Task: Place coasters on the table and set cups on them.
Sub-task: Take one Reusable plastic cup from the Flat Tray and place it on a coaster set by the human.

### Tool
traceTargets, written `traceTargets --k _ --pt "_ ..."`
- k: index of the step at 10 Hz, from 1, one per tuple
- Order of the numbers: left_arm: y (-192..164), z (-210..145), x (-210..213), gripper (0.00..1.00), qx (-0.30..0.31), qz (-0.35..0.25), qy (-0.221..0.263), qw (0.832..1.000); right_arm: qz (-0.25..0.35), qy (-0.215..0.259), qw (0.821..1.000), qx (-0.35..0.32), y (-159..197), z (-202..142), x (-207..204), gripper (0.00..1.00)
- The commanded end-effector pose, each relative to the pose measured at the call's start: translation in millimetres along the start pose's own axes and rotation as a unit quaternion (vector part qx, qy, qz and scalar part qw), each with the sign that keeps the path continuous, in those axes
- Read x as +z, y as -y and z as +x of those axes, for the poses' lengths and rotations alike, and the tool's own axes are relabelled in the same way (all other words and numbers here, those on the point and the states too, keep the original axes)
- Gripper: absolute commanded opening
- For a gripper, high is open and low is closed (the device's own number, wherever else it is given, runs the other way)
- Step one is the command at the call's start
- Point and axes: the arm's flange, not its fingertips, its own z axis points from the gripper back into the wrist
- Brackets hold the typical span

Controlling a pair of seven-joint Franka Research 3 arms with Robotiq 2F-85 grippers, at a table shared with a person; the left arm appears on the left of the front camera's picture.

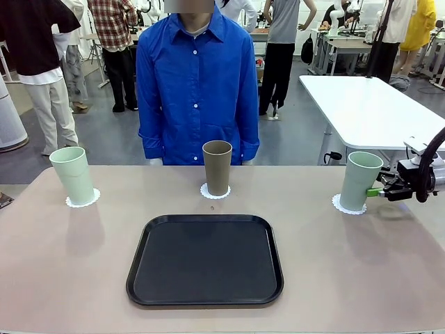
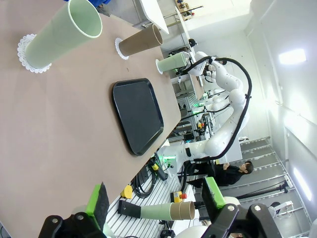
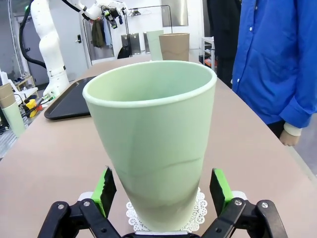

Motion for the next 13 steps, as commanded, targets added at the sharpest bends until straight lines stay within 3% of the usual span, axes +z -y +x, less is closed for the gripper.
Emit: traceTargets --k 1,4,8,11,13 --pt "2.0 -0.6 0.3 1.00 0.002 0.001 0.007 1.000 0.015 0.003 1.000 -0.010 6.0 0.5 5.1 1.00" --pt "2.0 -0.6 0.3 1.00 0.002 0.001 0.007 1.000 0.032 -0.003 0.999 -0.013 0.7 1.9 14.1 1.00" --pt "2.0 -0.6 0.3 1.00 0.002 0.001 0.007 1.000 0.003 -0.023 0.999 -0.022 -10.5 6.7 38.9 1.00" --pt "2.0 -0.6 0.3 1.00 0.002 0.001 0.007 1.000 -0.079 -0.122 0.985 -0.088 -65.4 68.3 40.7 1.00" --pt "2.0 -0.6 0.3 1.00 0.002 0.001 0.007 1.000 -0.141 -0.194 0.958 -0.156 -97.7 119.5 45.3 1.00"
